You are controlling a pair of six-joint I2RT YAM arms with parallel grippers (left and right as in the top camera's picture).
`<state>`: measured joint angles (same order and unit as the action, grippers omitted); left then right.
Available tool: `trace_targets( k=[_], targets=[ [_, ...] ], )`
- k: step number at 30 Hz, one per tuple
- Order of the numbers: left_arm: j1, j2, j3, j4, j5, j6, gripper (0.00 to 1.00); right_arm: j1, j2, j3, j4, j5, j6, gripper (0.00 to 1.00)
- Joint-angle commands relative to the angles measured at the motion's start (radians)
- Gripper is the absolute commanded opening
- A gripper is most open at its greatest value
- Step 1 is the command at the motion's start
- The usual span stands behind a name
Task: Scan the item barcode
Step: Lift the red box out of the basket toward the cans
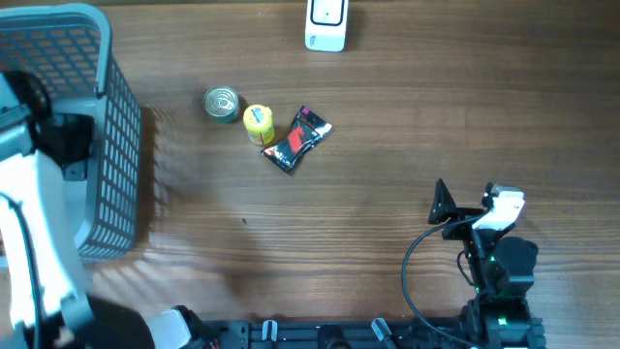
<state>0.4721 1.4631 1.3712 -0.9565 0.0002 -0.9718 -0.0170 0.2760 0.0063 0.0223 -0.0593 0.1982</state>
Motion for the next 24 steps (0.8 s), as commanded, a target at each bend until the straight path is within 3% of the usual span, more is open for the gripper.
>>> trace_targets(
  k=[1,6,11,15,21,24],
  targets=[
    [-0.013,-0.179,0.062,0.019,0.014,0.053,0.58,-0.005,0.002,-0.001,0.003,0.005,0.013,1.00],
    [-0.032,-0.392,0.065,0.117,0.030,0.052,0.57,-0.005,0.002,-0.001,0.003,0.005,0.013,1.00],
    [-0.169,-0.564,0.065,0.344,0.115,0.052,0.57,-0.005,0.002,-0.001,0.003,0.005,0.013,1.00],
    [-0.360,-0.477,0.065,0.401,0.114,0.167,0.58,-0.005,0.002,-0.001,0.003,0.005,0.013,1.00],
    [-0.637,-0.116,0.065,0.367,-0.053,0.567,0.65,-0.005,0.002,-0.001,0.003,0.006,0.012,1.00],
    [-0.714,0.049,0.065,0.286,-0.196,0.584,0.66,-0.005,0.002,-0.001,0.003,0.006,0.011,1.00]
  ],
)
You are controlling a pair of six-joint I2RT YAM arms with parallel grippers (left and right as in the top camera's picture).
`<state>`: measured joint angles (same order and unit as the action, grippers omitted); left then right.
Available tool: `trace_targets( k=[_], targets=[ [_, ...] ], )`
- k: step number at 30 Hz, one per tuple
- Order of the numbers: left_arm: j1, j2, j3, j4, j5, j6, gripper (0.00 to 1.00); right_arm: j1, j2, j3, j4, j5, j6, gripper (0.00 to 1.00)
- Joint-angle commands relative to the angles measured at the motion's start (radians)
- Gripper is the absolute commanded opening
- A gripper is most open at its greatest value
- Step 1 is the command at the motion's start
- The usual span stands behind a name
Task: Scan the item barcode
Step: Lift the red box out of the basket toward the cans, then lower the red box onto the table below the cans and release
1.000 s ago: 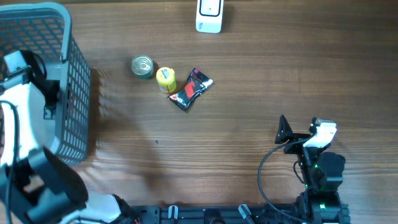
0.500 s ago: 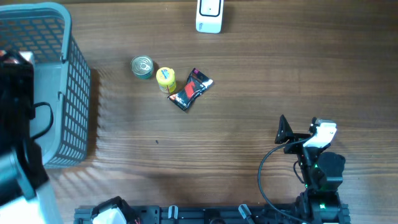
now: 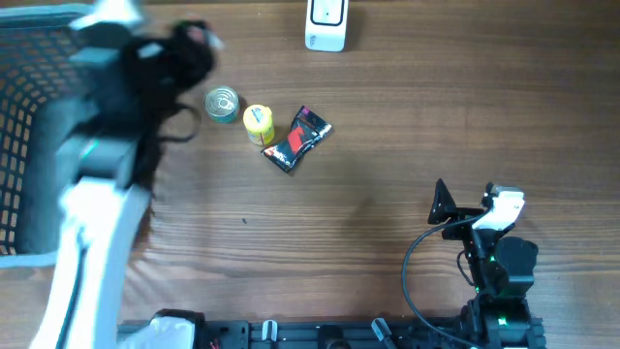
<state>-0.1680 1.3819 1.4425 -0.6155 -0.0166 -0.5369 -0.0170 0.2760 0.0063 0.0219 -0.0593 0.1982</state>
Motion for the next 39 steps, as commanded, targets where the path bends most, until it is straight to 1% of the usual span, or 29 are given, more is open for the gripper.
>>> trace_targets(
  k=[1,5,8,10,14,19,22,25,29,33,36,39],
  targets=[
    [-0.088,0.167,-0.006,-0.078,-0.204,0.149,0.66,-0.005,0.002,-0.001,0.003,0.006,0.011,1.00],
    [-0.110,0.257,-0.006,-0.206,-0.219,0.126,0.64,-0.005,0.002,-0.001,0.006,0.006,0.011,1.00],
    [-0.110,0.262,-0.019,-0.280,-0.220,0.100,0.63,-0.005,0.002,-0.001,0.011,0.006,0.011,1.00],
    [-0.110,0.262,-0.019,-0.325,-0.216,0.057,0.63,-0.005,0.002,-0.001,0.013,0.006,0.012,1.00],
    [-0.112,0.262,-0.029,-0.390,-0.216,0.029,0.61,-0.005,0.002,-0.001,0.014,0.006,0.011,1.00],
    [-0.112,0.261,-0.138,-0.380,-0.217,-0.021,0.57,-0.005,0.002,-0.001,0.015,0.006,0.012,1.00],
    [-0.121,0.259,-0.240,-0.328,-0.216,-0.050,0.57,-0.005,0.002,-0.001,0.015,0.006,0.012,1.00],
    [-0.167,0.219,-0.364,-0.229,-0.217,-0.074,0.56,-0.005,0.002,-0.001,0.014,0.005,0.012,1.00],
    [-0.248,0.108,-0.441,-0.158,-0.248,-0.086,0.56,-0.005,0.002,-0.001,0.014,0.006,0.012,1.00],
    [-0.307,-0.023,-0.473,-0.154,-0.329,-0.108,0.56,-0.005,0.002,-0.001,0.014,0.005,0.012,1.00],
    [-0.324,-0.133,-0.502,-0.150,-0.370,-0.132,0.57,-0.005,0.002,-0.001,0.014,0.005,0.012,1.00],
    [-0.318,-0.229,-0.570,-0.097,-0.382,-0.133,0.60,-0.005,0.002,-0.001,0.014,0.005,0.012,1.00]
  ],
)
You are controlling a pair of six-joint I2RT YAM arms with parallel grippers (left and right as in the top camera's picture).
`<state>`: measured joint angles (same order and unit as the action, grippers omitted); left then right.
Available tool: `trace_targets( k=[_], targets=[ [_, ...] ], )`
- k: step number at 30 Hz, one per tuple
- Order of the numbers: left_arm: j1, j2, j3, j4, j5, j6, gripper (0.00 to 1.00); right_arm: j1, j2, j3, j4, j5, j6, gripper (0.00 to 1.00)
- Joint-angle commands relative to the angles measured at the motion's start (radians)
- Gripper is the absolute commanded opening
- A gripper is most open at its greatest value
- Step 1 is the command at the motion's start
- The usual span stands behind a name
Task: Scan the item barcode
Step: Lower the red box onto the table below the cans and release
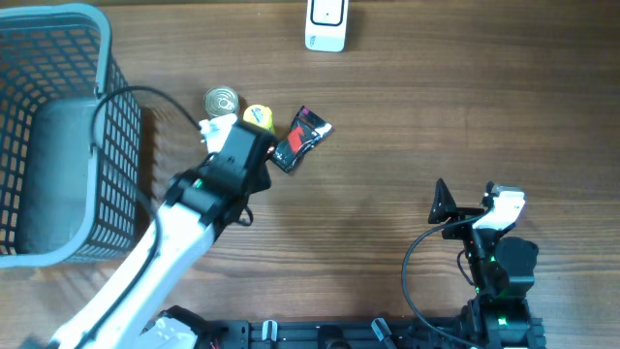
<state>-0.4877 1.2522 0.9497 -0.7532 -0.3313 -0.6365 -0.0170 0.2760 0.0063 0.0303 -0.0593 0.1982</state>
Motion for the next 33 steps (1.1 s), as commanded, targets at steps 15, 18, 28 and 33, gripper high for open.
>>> trace_targets(
  k=[15,18,28,33],
  targets=[
    [0.105,-0.128,-0.342,0.349,-0.024,-0.038,0.67,-0.005,0.002,-0.001,0.005,0.005,0.012,1.00],
    [0.105,-0.044,-0.342,0.385,0.017,-0.051,0.67,-0.005,0.002,-0.001,0.006,0.005,0.012,1.00],
    [0.104,0.147,-0.342,0.493,0.117,-0.083,0.73,-0.005,0.002,-0.001,0.010,0.005,0.013,1.00],
    [0.103,0.175,-0.342,0.541,0.186,-0.082,0.72,-0.005,0.002,-0.001,0.010,0.005,0.012,1.00]
  ],
)
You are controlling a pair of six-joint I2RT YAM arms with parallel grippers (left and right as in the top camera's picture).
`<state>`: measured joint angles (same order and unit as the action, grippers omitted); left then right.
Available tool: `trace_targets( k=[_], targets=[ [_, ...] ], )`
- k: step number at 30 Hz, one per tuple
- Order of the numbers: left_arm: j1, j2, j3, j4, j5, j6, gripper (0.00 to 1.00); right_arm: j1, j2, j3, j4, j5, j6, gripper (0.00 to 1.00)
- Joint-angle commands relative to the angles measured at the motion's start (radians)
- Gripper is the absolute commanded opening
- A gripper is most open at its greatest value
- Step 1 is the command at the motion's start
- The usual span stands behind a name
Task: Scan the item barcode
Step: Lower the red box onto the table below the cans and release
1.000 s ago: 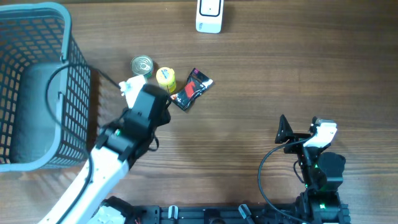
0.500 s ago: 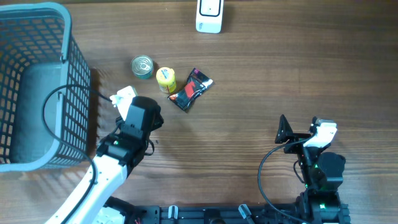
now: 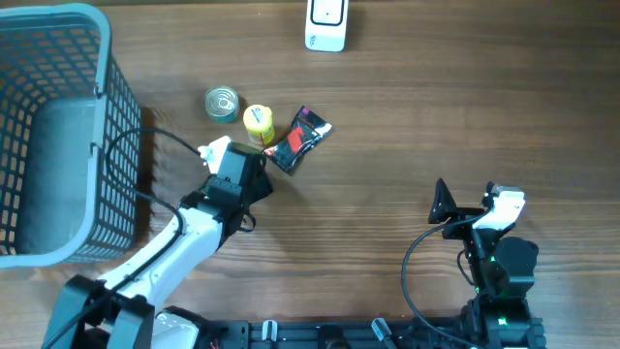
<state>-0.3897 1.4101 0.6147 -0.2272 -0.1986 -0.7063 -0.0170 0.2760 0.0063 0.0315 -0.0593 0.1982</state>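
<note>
Three items lie in a row at the back of the table: a small tin can (image 3: 222, 104), a yellow bottle (image 3: 258, 122) and a red-and-black packet (image 3: 297, 139). A white scanner (image 3: 326, 24) stands at the far edge. My left gripper (image 3: 262, 161) reaches in from the lower left. Its tip sits just below the yellow bottle and against the packet's left end. Its own wrist hides the fingers, so their state does not show. My right gripper (image 3: 442, 202) rests at the lower right, fingers together, holding nothing.
A tall grey-blue mesh basket (image 3: 107, 145) fills the left side, close beside the left arm. The wooden table (image 3: 407, 116) stretches between the items and the right arm. A black cable loops around the right arm's base.
My left arm has drawn back slightly toward the lower left, and its wrist now sits a little lower, below the yellow bottle. The three items and the right arm have not moved.
My left arm was first over the basket at the far left. Then it appeared blurred above the basket's right edge near the can. Later it lay over the table with its wrist at the yellow bottle. Now it sits just below the bottle. The items stayed put.
</note>
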Motion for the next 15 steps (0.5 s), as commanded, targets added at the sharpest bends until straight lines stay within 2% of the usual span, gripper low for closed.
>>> trace_targets(
  k=[1,7,9,12,15],
  targets=[
    [0.005,0.017,-0.007,0.014,0.053,-0.013,0.72,-0.005,0.002,-0.001,0.008,0.005,0.013,1.00],
    [-0.040,0.017,-0.007,0.015,0.060,-0.012,0.68,-0.005,0.002,-0.001,0.008,0.005,0.012,1.00],
    [-0.063,0.017,-0.007,0.015,0.060,-0.013,0.75,-0.005,0.002,-0.001,0.008,0.005,0.013,1.00],
    [-0.082,0.013,-0.006,0.010,0.060,-0.013,0.91,-0.005,0.002,-0.001,0.008,0.005,0.012,1.00],
    [-0.082,-0.013,-0.006,-0.009,0.060,-0.005,0.95,-0.005,0.002,-0.001,0.008,0.005,0.012,1.00]
  ],
)
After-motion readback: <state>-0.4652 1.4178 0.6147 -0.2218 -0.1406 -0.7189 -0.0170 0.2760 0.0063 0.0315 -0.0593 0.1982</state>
